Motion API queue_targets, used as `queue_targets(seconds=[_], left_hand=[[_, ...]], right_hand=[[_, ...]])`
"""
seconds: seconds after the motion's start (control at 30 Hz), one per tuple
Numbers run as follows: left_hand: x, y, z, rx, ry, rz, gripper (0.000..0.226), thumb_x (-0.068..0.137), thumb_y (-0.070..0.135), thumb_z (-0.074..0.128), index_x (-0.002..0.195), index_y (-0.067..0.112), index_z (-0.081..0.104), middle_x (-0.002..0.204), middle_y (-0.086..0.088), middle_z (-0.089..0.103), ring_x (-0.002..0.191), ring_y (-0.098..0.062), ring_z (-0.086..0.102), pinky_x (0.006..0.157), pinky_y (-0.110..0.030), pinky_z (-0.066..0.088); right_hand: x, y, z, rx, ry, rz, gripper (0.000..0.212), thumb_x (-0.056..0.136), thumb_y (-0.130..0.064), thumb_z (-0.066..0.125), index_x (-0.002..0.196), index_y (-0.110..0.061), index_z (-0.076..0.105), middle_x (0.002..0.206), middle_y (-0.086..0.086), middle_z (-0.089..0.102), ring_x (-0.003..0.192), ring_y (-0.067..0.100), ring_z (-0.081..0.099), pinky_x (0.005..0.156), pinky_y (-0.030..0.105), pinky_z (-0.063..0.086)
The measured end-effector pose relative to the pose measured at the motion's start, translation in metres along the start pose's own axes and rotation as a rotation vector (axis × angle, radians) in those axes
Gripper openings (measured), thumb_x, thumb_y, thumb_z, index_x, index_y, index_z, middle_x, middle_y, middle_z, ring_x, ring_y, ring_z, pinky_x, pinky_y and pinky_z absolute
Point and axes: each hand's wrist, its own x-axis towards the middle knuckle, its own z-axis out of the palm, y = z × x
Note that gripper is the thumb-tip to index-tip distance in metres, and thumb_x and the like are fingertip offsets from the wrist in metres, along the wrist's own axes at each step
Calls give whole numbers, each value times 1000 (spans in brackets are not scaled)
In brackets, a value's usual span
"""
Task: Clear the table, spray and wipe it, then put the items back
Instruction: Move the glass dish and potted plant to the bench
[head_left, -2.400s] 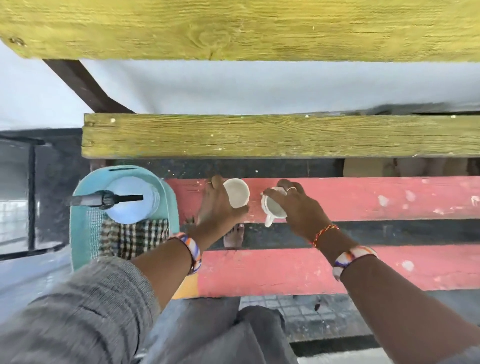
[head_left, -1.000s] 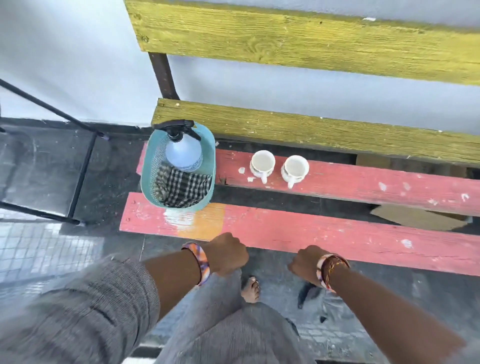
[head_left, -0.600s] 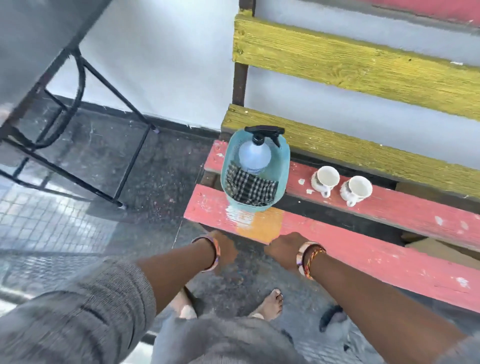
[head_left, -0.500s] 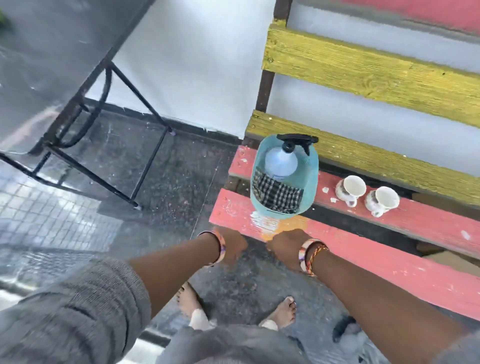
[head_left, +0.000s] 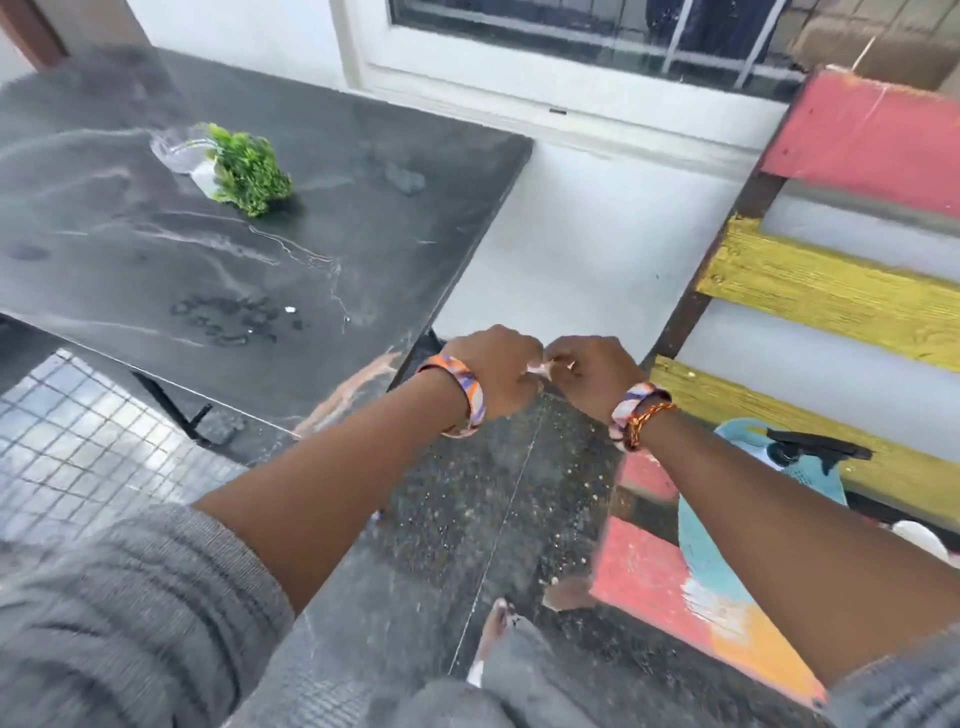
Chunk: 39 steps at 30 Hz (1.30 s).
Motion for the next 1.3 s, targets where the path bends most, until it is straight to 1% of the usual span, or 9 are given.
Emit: queue_targets(seconds=[0.13, 0.27, 0.43, 0.53, 0.63, 0.77, 0.9, 1.13, 1.3], left_hand=[[19, -58, -26, -69, 155, -91, 35, 86, 34, 52, 119, 22, 55, 123, -4, 60, 114, -27, 55, 90, -34, 45], [39, -121, -55, -87, 325, -188, 41, 84, 31, 55, 123, 22, 53, 126, -10, 54, 115, -33, 53, 94, -41, 47], [47, -232, -97, -181, 541, -316, 38, 83, 22, 59, 120, 13, 57, 125, -16, 55, 113, -35, 53, 97, -37, 43], [40, -294, -117, -243, 715, -477, 33, 85, 22, 58, 116, 11, 60, 120, -19, 59, 111, -35, 55, 94, -35, 42], [37, -349, -131, -293, 800, -541, 29, 86, 17, 55, 112, 6, 62, 116, -21, 63, 106, -36, 60, 92, -37, 44], [42, -416, -138, -308, 772, -551, 29, 89, 12, 47, 115, 5, 59, 125, -22, 55, 114, -38, 51, 98, -38, 38], [47, -477, -141, -225, 692, -640, 36, 88, 20, 51, 121, 8, 55, 136, -28, 41, 133, -39, 28, 107, -38, 21], [51, -536, -155, -245, 347, -468, 59, 70, 52, 68, 123, 33, 49, 154, -18, 11, 141, -37, 9, 114, -46, 16], [59, -538, -143, -158, 299, -362, 47, 71, 37, 72, 116, 34, 60, 155, -9, 19, 143, -31, 6, 114, -47, 14]], right_hand=[[59, -27, 4, 75, 121, -10, 19, 83, -13, 53, 90, -17, 71, 89, 2, 73, 77, 14, 60, 72, 20, 43], [114, -63, 21, 172, 193, -40, 21, 84, -14, 53, 95, -16, 70, 88, 4, 73, 81, 19, 65, 74, 22, 47], [192, -133, 54, 212, 108, -124, 28, 84, -13, 55, 109, -20, 65, 88, 2, 70, 80, 22, 63, 75, 29, 50], [224, -171, 76, 222, 11, -192, 43, 82, -14, 59, 124, -18, 54, 104, 4, 65, 86, 24, 59, 83, 38, 49], [252, -201, 98, 135, -66, -253, 73, 78, -26, 69, 141, -18, 33, 134, 7, 49, 117, 24, 48, 99, 32, 36], [287, -247, 130, 52, -18, -314, 99, 69, -41, 75, 146, -17, 18, 148, 10, 27, 134, 28, 27, 111, 34, 21], [313, -294, 160, -75, 110, -129, 108, 61, -59, 72, 146, -27, 15, 155, 6, 14, 141, 28, 14, 112, 46, 16], [356, -344, 180, -744, 6, -179, 90, 64, -53, 71, 137, -21, 29, 141, 5, 41, 125, 27, 41, 102, 52, 21], [365, -353, 172, -792, -84, -116, 48, 76, -31, 64, 120, -17, 48, 121, 8, 53, 111, 32, 52, 88, 41, 38]])
